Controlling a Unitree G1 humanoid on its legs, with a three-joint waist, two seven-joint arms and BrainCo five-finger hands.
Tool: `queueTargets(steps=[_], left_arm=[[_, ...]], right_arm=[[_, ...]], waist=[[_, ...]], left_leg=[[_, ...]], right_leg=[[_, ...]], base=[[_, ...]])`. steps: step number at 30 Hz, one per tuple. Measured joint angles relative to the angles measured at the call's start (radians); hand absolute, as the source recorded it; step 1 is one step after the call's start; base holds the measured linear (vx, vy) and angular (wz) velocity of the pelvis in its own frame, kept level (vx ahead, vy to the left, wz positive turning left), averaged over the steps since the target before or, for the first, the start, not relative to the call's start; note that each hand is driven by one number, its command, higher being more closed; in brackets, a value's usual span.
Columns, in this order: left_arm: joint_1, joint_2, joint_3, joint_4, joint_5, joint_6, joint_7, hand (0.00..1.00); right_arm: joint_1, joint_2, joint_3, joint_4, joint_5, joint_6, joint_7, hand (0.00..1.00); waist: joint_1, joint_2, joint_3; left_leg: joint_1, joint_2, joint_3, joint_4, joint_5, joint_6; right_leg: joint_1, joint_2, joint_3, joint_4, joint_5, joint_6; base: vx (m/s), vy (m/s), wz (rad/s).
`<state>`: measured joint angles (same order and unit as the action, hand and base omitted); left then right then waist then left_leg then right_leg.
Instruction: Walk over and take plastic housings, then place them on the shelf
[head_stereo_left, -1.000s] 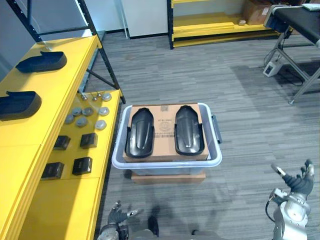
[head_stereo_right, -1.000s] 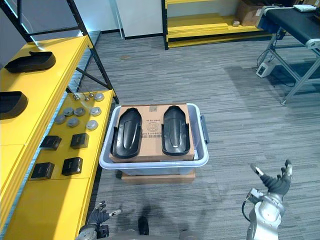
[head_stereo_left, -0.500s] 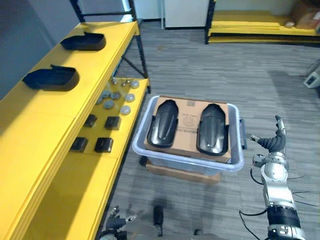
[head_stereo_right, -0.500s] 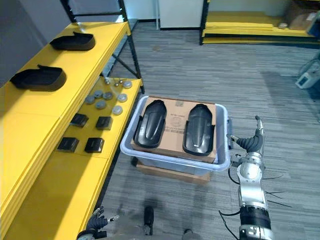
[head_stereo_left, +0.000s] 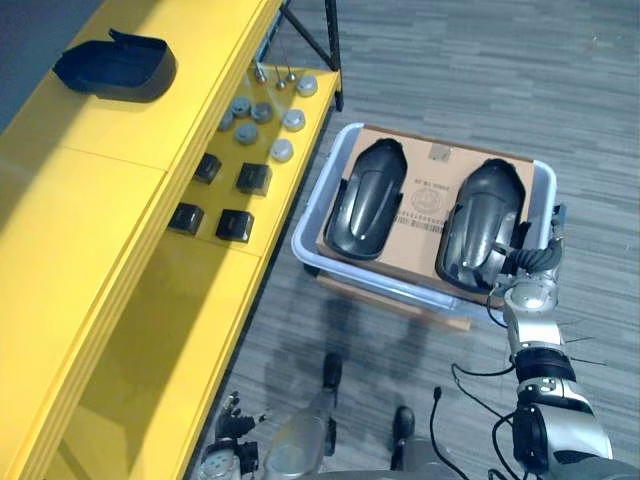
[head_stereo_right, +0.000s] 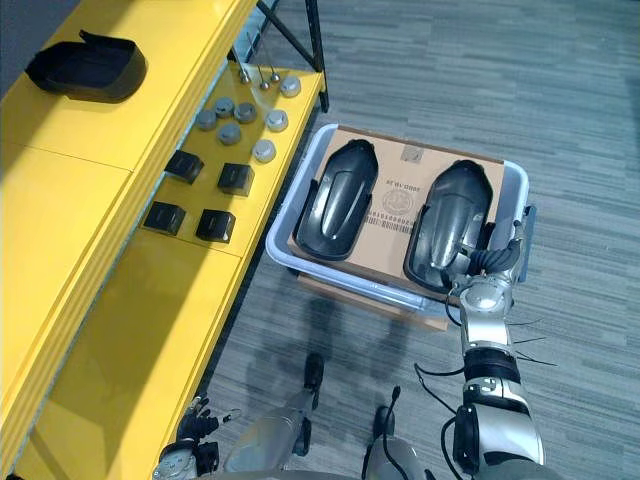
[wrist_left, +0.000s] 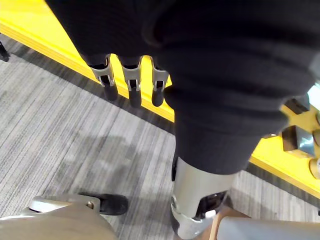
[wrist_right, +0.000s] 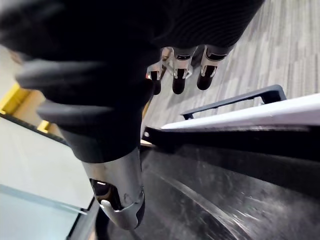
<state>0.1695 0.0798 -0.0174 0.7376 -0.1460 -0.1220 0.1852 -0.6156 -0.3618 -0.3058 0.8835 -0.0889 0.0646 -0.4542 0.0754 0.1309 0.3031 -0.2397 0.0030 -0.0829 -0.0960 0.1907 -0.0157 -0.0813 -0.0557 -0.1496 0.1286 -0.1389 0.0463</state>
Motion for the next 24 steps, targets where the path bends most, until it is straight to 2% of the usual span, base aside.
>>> queueTargets(steps=[2,11,18,21,24], left_arm=[[-0.006,0.000,-0.018,0.001,-0.001,0.000,0.015,0.00],[-0.036,-0.001,-0.032,0.010,-0.002,0.003,0.028,0.00],[-0.036,0.000,-0.029,-0.011,0.000,0.011,0.030,0.00],[-0.033,0.000,-0.013,-0.061,0.001,0.028,0.024,0.00],[-0.015,0.003,-0.003,-0.152,0.001,0.031,0.010,0.00]], right_arm=[[-0.034,0.000,-0.031,0.045,0.030,0.001,0.000,1.00],[-0.011,0.008,-0.037,0.017,0.048,-0.003,-0.025,1.00],[0.209,0.070,-0.039,-0.241,0.032,0.012,-0.025,1.00],[0.309,0.097,-0.045,-0.360,-0.024,0.029,-0.025,1.00],[0.388,0.126,-0.055,-0.479,-0.074,0.031,-0.025,1.00]], waist=[[-0.001,0.001,0.012],[-0.004,-0.002,0.020],[-0.009,-0.006,0.018],[-0.011,-0.015,0.012],[-0.015,-0.036,-0.017]], left_leg=[[-0.010,0.000,-0.001,0.000,0.005,-0.008],[0.010,0.015,0.014,-0.002,0.005,-0.009],[0.056,0.016,0.030,-0.008,0.004,-0.009],[0.068,0.015,0.028,-0.008,0.004,-0.009],[0.070,0.015,0.028,-0.007,0.004,-0.008]], right_leg=[[-0.017,0.000,0.002,0.011,0.000,0.000],[-0.013,0.000,0.023,0.025,0.000,0.000],[0.029,-0.002,0.040,0.019,0.000,0.000],[0.046,-0.002,0.039,0.010,0.000,0.001],[0.049,-0.002,0.039,0.008,-0.001,0.001]], base=[[-0.01,-0.003,-0.02],[-0.03,-0.003,-0.07],[-0.03,-0.005,-0.06],[-0.03,-0.005,0.03],[0.00,0.000,0.00]])
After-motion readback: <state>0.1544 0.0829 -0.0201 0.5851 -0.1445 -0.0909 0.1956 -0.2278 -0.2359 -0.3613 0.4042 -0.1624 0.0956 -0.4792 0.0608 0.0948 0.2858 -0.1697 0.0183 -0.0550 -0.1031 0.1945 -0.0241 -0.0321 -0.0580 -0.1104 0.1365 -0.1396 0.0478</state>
